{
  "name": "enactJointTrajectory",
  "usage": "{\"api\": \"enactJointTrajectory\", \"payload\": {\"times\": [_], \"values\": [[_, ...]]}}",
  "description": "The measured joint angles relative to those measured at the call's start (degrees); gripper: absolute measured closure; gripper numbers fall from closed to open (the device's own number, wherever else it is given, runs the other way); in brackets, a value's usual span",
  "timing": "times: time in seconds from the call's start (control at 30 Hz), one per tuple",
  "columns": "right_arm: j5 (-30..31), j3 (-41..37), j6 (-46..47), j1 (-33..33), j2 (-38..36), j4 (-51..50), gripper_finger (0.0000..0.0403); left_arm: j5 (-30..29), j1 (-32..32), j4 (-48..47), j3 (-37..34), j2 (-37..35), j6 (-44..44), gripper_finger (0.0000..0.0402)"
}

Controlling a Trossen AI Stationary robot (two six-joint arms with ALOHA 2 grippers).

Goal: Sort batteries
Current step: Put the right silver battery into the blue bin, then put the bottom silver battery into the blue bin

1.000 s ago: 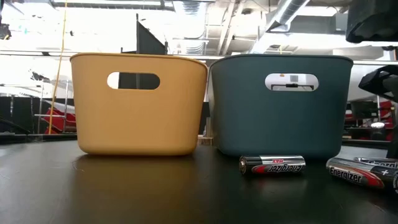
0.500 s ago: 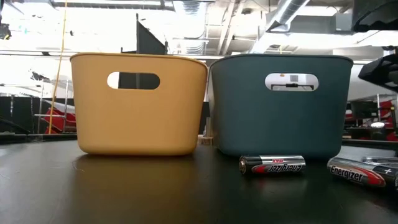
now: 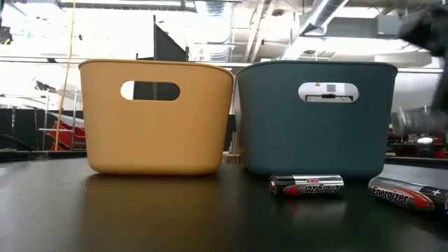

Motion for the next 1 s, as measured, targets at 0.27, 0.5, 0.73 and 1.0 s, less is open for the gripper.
{"api": "enactJointTrajectory", "payload": {"times": [0.27, 0.5, 0.73, 1.0], "values": [[9.5, 2.8, -6.1, 0.1, -8.9, -4.7, 0.0365, 0.0, 0.0, 0.0, 0.0, 0.0, 0.0, 0.0286], [13.4, 3.0, -10.6, -5.7, -16.4, -14.8, 0.0363, 0.0, 0.0, 0.2, -0.2, 0.0, -1.0, 0.0286], [8.9, 3.0, -19.8, -15.4, -17.7, -15.7, 0.034, 0.0, 0.0, 0.3, -0.6, 0.0, -2.2, 0.0286], [6.8, 3.0, -23.1, -20.2, -17.4, -14.6, 0.022, 0.0, 0.0, 0.2, -0.6, 0.0, -2.6, 0.0286]]}}
